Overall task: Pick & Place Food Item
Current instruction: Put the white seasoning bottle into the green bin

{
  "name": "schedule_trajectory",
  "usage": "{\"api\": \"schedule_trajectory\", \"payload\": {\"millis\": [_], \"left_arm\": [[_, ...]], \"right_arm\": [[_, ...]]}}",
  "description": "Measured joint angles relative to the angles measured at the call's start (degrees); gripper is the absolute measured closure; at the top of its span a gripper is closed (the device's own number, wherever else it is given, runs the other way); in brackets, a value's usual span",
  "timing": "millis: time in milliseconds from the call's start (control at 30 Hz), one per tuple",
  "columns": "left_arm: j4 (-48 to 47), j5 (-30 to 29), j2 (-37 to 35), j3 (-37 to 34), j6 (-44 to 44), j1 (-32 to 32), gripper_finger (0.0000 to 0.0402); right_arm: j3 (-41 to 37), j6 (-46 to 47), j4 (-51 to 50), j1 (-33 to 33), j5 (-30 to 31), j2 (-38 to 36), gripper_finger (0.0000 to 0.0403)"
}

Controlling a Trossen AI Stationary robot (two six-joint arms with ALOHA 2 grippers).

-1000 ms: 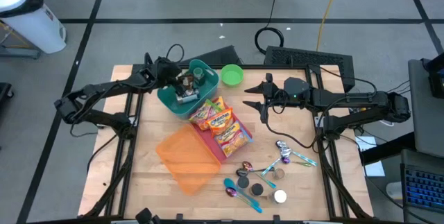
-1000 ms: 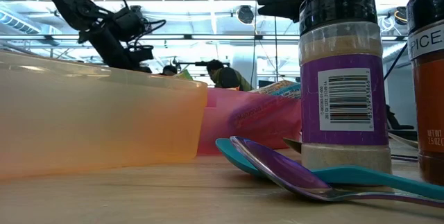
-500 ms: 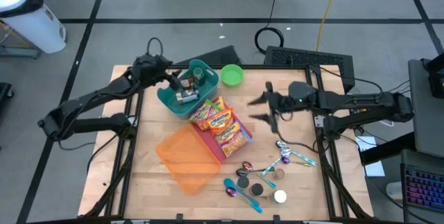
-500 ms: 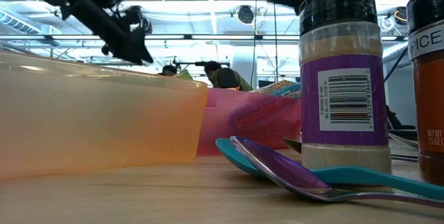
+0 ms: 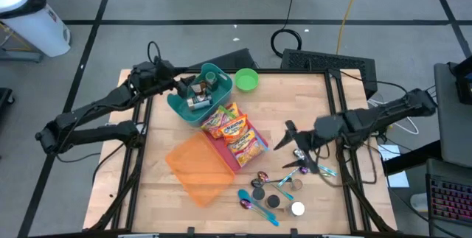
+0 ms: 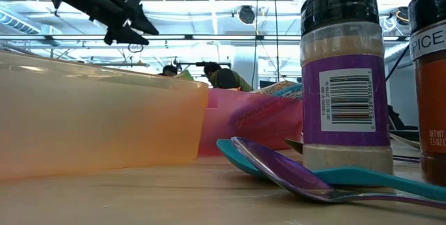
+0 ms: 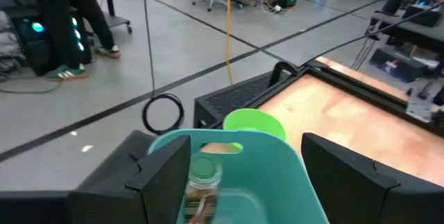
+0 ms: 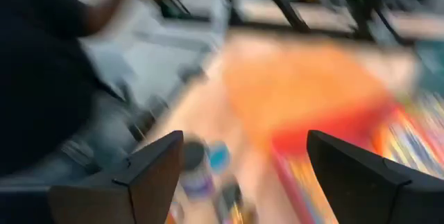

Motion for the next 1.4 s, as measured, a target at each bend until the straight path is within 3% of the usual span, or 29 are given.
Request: {"api": "schedule_trajectory", "payload": {"millis": [100, 200, 333, 533, 800, 867, 1000, 1167, 1400], "left_arm": [[-0.15, 0.04, 0.36, 0.0, -2.06, -1.18, 0.0119], [0.02, 0.02, 0.65, 0.0, -2.19, -2.18, 0.0119], [-1.11, -0.14, 0.76, 0.0, 0.24, -3.09, 0.0119], [-1.17, -0.18, 0.75, 0.0, -1.49, -3.1, 0.0119], [-1.73, -0.11, 0.75, 0.0, -9.76, -3.1, 0.0119], [-1.71, -0.11, 0.75, 0.0, -11.2, -3.1, 0.0119], [-1.68, -0.11, 0.75, 0.0, -12.24, -3.1, 0.0119], [-1.65, -0.15, 0.75, 0.0, -12.63, -3.1, 0.0119], [-1.67, -0.08, 0.75, 0.0, -17.87, -3.12, 0.0119]], "right_arm": [[2.25, 8.18, -14.84, 7.52, 14.84, 0.17, 0.01], [1.99, 21.13, -23.06, 14.57, 22.36, 1.49, 0.0106], [0.56, 36.22, -22.82, 22.93, 22.99, 4.66, 0.0117], [0.5, 48.81, -21.35, 33.75, 22.93, 10.7, 0.0129], [-4.55, 61.81, -16.67, 46.02, 31.48, 17.27, 0.0129], [-7.58, 62.31, -10.53, 48.98, 35.02, 19.03, 0.0129], [-13.76, 54.46, 4.41, 52.09, 42.42, 23.18, 0.0135], [-19.16, 48.3, 21.37, 51.73, 42.55, 29.18, 0.0137], [-20.75, 36.49, 36.07, 49.33, 42.55, 36.83, 0.0137]]}}
